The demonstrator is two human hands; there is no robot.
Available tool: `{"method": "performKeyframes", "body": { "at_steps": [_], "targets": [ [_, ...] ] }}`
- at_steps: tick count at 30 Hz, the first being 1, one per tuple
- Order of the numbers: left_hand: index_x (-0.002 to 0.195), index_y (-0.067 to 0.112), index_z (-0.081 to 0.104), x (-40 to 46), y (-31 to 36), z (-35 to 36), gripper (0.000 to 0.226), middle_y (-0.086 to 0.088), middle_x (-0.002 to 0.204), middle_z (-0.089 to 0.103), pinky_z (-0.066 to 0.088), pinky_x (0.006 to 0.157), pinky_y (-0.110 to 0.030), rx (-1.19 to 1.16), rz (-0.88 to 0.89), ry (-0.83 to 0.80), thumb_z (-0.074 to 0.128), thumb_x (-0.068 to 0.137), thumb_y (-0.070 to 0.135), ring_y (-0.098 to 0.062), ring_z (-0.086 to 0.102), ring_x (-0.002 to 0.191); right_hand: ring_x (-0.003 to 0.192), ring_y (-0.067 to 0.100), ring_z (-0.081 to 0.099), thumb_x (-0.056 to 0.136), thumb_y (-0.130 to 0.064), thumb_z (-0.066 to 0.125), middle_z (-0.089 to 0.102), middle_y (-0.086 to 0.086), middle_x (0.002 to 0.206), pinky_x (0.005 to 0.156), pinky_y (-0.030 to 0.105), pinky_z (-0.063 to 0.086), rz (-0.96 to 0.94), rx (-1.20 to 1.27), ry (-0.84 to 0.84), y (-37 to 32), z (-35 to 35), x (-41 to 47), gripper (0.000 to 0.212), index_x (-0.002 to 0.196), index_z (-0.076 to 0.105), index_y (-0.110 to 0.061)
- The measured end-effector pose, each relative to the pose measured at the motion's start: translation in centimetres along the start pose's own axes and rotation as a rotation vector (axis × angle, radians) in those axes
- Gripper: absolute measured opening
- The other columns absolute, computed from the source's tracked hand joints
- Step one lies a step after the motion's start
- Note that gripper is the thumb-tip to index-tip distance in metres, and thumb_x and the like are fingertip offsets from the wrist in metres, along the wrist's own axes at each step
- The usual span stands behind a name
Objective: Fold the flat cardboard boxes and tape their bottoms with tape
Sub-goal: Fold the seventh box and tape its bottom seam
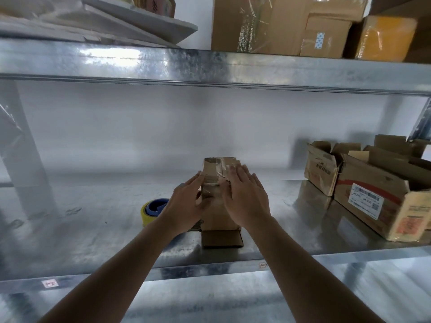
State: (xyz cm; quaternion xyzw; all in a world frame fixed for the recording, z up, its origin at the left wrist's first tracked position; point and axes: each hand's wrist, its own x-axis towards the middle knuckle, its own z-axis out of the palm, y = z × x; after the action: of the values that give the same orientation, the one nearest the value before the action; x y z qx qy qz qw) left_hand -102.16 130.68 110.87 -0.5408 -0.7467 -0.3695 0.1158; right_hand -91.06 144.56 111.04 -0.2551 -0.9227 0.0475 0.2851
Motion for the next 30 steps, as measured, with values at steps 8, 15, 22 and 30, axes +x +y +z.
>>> {"method": "performKeyframes", "body": {
  "at_steps": [8, 15, 22, 30],
  "targets": [
    [0.138, 0.008, 0.054, 0.1, 0.3, 1.9, 0.034, 0.013, 0.098, 0.057, 0.043, 0.082, -0.001, -0.002, -0.231, -0.064, 0.058, 0.105, 0.017, -0.002, 0.056, 0.083, 0.126, 0.025, 0.060, 0.109, -0.052, 0.025, 0.055, 0.007, 0.147, 0.105, 0.047, 0.053, 0.257, 0.466, 0.034, 0.2, 2.2, -0.8, 0.068, 0.166, 0.004, -0.021],
    [0.150, 0.002, 0.038, -0.2, 0.1, 1.3, 0.048, 0.013, 0.091, 0.058, 0.045, 0.062, -0.007, -0.081, -0.261, -0.111, 0.051, 0.108, 0.021, -0.006, 0.060, 0.079, 0.137, 0.026, 0.056, 0.110, -0.049, 0.035, 0.043, 0.006, 0.162, 0.108, 0.033, 0.046, 0.341, 0.666, 0.036, 0.7, 0.8, -1.8, 0.073, 0.167, 0.000, -0.020],
    [0.121, 0.009, 0.055, -1.0, 0.6, 1.6, 0.018, 0.009, 0.084, 0.057, 0.043, 0.057, -0.007, -0.129, -0.268, -0.026, 0.054, 0.106, 0.018, -0.012, 0.059, 0.073, 0.089, 0.003, 0.065, 0.111, -0.043, 0.038, 0.071, -0.011, 0.110, 0.076, 0.006, 0.047, 0.341, 0.615, 0.188, 0.4, 1.8, -3.4, 0.035, 0.122, 0.065, -0.024],
    [0.152, 0.028, 0.037, -1.7, 0.3, 2.2, 0.057, 0.012, 0.087, 0.062, 0.044, 0.051, -0.011, -0.155, -0.271, -0.166, 0.055, 0.102, 0.006, -0.010, 0.062, 0.073, 0.108, 0.010, 0.063, 0.112, -0.039, 0.038, 0.068, -0.011, 0.118, 0.097, 0.027, 0.051, 0.399, 0.680, 0.133, 0.1, 1.4, -3.5, 0.035, 0.133, 0.063, -0.026]
  ]
}}
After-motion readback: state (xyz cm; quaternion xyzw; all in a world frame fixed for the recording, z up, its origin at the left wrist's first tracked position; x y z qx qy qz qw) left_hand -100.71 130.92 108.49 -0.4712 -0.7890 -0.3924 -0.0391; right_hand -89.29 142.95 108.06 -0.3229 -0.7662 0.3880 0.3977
